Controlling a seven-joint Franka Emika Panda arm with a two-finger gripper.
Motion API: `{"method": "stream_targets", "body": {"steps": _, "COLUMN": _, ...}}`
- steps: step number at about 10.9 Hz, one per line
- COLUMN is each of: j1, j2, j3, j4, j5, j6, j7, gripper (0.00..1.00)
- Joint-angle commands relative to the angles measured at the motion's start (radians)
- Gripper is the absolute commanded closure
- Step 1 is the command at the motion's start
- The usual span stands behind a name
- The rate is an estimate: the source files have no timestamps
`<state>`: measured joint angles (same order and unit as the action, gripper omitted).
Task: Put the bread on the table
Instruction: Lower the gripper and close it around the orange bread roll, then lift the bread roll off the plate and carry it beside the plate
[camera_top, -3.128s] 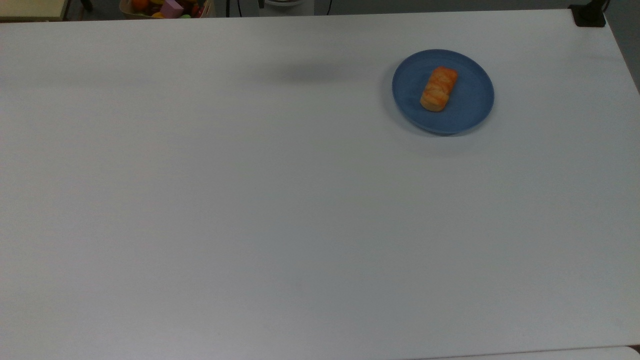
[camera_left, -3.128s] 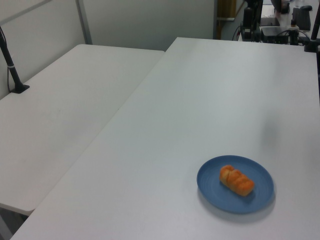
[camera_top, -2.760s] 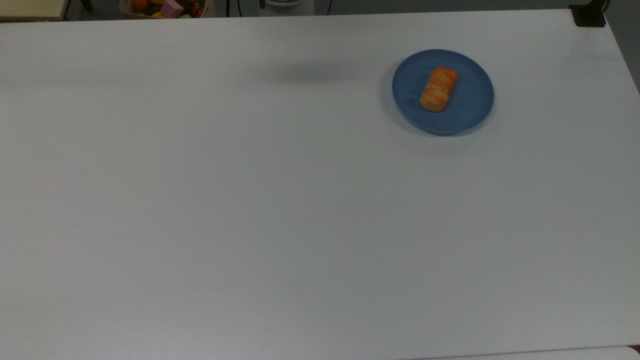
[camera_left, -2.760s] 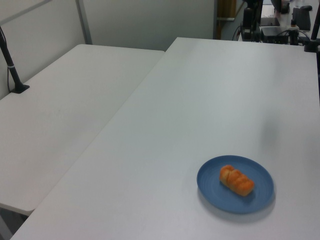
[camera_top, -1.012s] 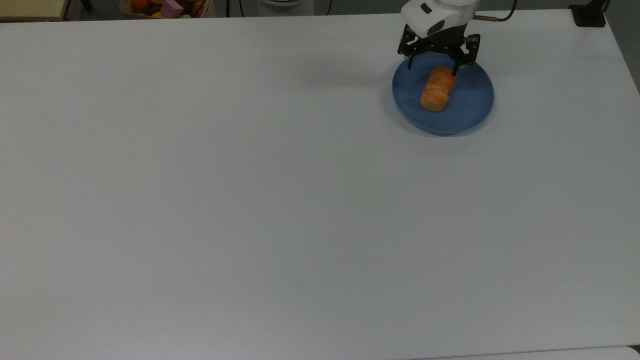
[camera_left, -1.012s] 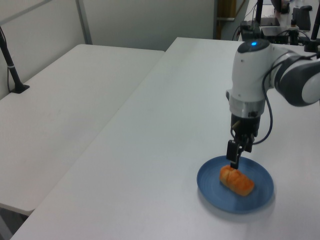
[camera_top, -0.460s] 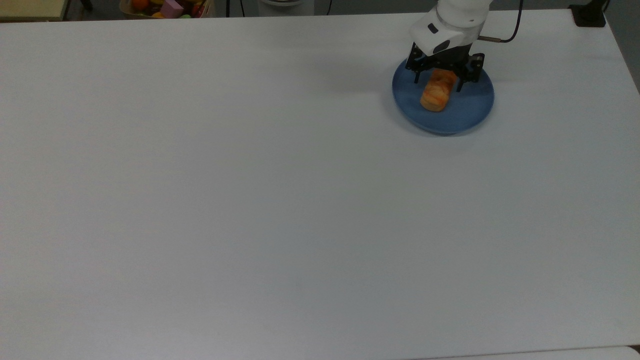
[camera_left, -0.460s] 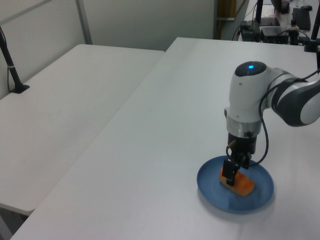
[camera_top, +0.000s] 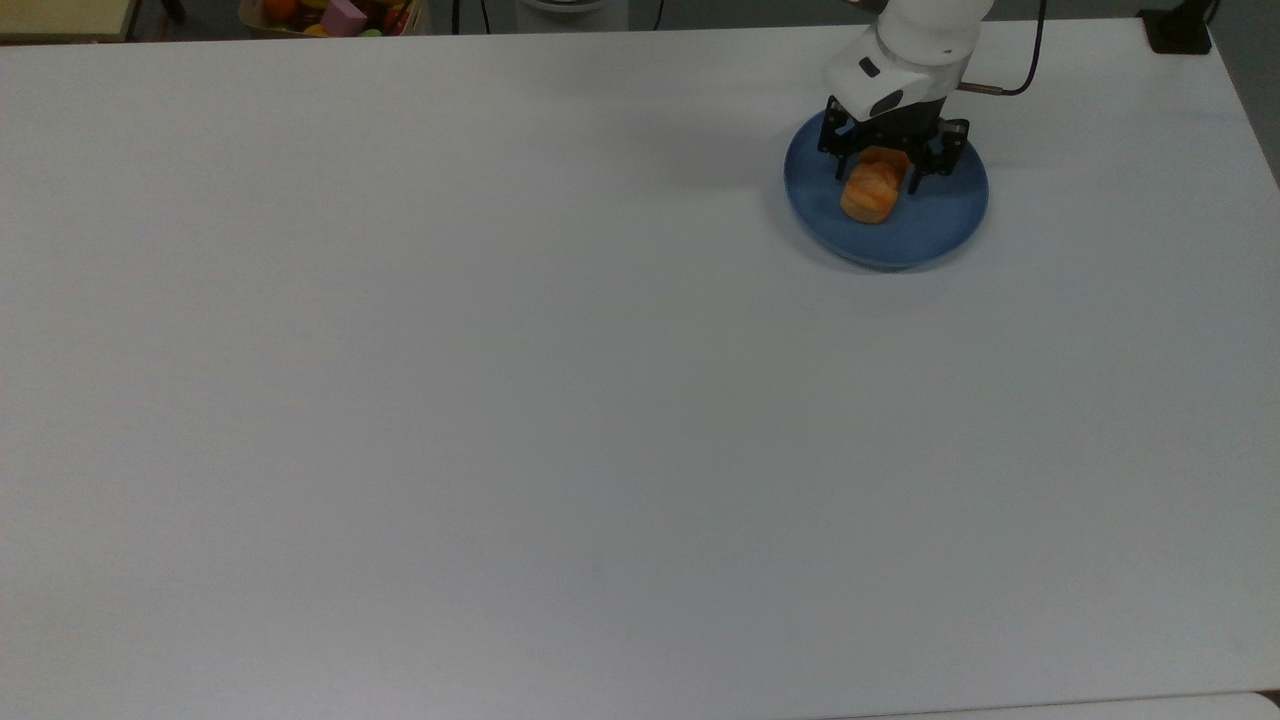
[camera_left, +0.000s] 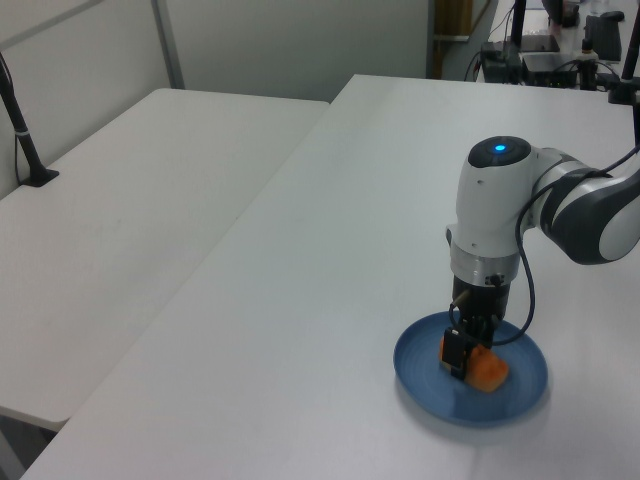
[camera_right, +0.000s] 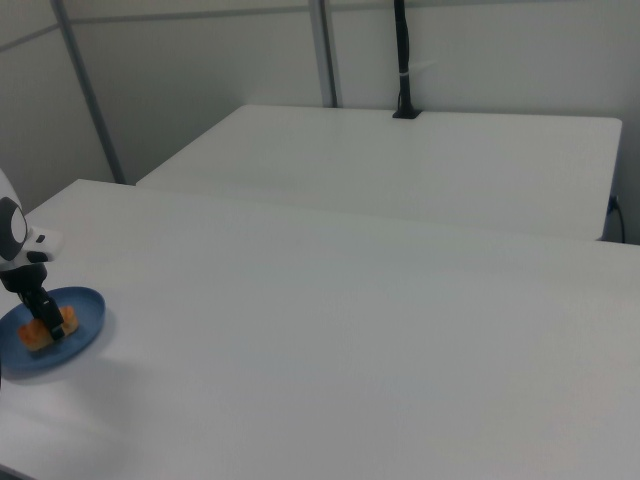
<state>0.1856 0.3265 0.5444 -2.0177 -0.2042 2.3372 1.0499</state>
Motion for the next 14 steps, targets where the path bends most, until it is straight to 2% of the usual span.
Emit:
{"method": "stream_targets", "body": {"steps": 1, "j1": 0.026, "j2": -0.003, "j3": -0.008, "j4": 0.016, "j5": -0.029, "j6": 0.008, "j7": 0.025, "gripper": 0.66}}
{"method": "stream_targets", "body": {"steps": 2, "j1": 0.026, "j2": -0.01, "j3": -0.008, "j4": 0.019, "j5": -0.029, "j6": 0.001, "j7": 0.021, "gripper": 0.73}}
{"method": "stream_targets", "body": {"steps": 5, "j1": 0.025, "j2": -0.027, "j3": -0.008, "j4": 0.08, "j5": -0.029, "j6": -0.122, "j7": -0.065, "gripper": 0.74}}
{"method": "stream_targets", "body": {"steps": 9, "j1": 0.02, "j2": -0.02, "j3": -0.027, "j4": 0.244, "j5": -0.026, "j6": -0.208, "j7": -0.235, "gripper": 0.74}}
{"method": "stream_targets", "body": {"steps": 11, "j1": 0.05, "j2": 0.011, "j3": -0.095, "j4": 0.339, "j5": -0.029, "j6": -0.202, "j7": -0.313, "gripper": 0.74}}
{"method": "stream_targets", "body": {"steps": 13, "j1": 0.121, "j2": 0.066, "j3": -0.2, "j4": 0.425, "j5": -0.03, "j6": -0.193, "j7": -0.411, "gripper": 0.74}}
{"method": "stream_targets", "body": {"steps": 14, "j1": 0.144, "j2": 0.124, "j3": -0.249, "j4": 0.5, "j5": -0.031, "j6": -0.182, "j7": -0.471, "gripper": 0.74}}
